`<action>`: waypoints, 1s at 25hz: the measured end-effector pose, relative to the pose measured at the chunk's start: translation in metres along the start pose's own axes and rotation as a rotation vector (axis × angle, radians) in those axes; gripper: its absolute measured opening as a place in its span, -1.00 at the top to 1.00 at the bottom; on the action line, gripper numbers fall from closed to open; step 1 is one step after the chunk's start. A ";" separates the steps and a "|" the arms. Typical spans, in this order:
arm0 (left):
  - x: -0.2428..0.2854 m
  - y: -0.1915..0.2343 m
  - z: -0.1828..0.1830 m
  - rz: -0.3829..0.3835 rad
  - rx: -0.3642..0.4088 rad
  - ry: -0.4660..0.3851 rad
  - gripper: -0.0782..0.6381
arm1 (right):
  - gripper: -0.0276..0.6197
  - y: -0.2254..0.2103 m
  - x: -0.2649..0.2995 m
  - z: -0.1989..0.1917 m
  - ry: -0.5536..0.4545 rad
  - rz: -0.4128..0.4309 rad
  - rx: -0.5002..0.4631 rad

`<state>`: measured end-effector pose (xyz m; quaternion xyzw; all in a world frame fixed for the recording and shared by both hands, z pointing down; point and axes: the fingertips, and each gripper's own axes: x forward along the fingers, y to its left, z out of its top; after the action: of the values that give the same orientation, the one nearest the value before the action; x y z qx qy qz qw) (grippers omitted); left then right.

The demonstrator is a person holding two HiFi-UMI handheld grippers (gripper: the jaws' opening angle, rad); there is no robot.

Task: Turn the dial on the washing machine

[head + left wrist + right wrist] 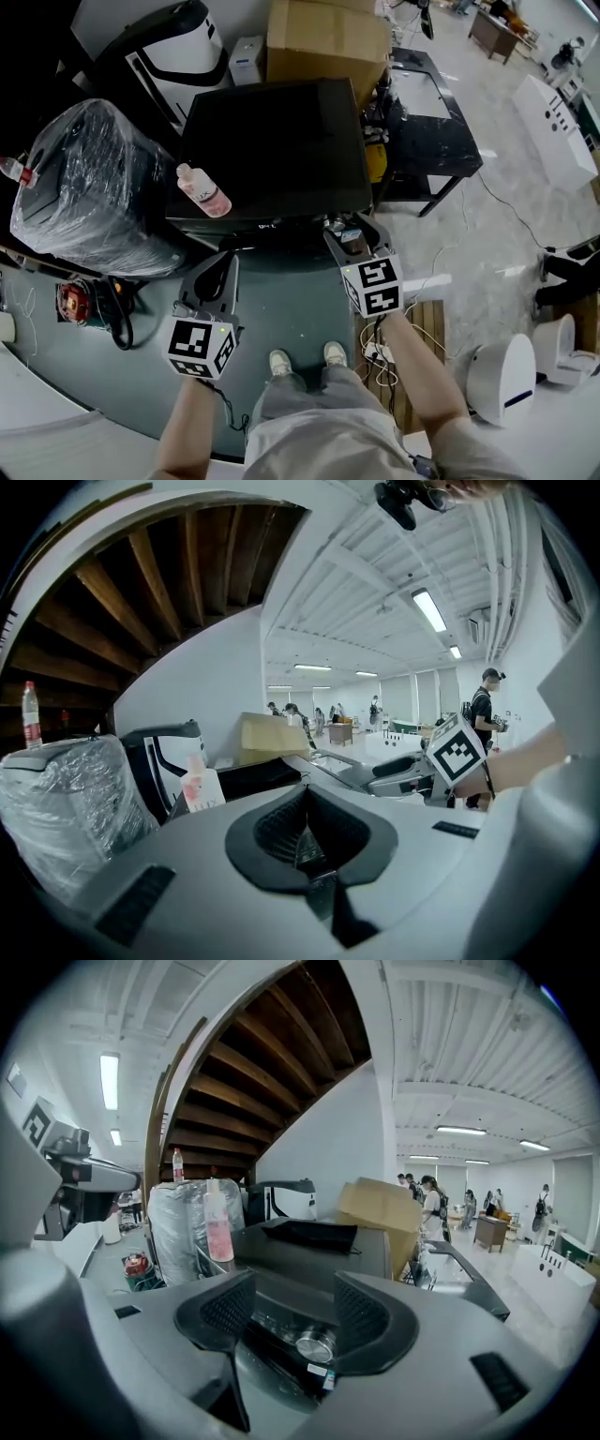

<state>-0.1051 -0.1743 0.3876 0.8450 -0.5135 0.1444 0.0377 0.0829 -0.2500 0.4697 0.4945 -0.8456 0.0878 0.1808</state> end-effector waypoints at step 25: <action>0.072 0.032 -0.117 -0.080 0.020 0.044 0.73 | 0.04 -0.015 0.096 -0.122 0.122 -0.131 0.009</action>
<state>-0.1262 -0.2262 0.5169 0.8618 -0.4769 0.1662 0.0462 0.0797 -0.2942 0.6189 0.5434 -0.7984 0.1094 0.2351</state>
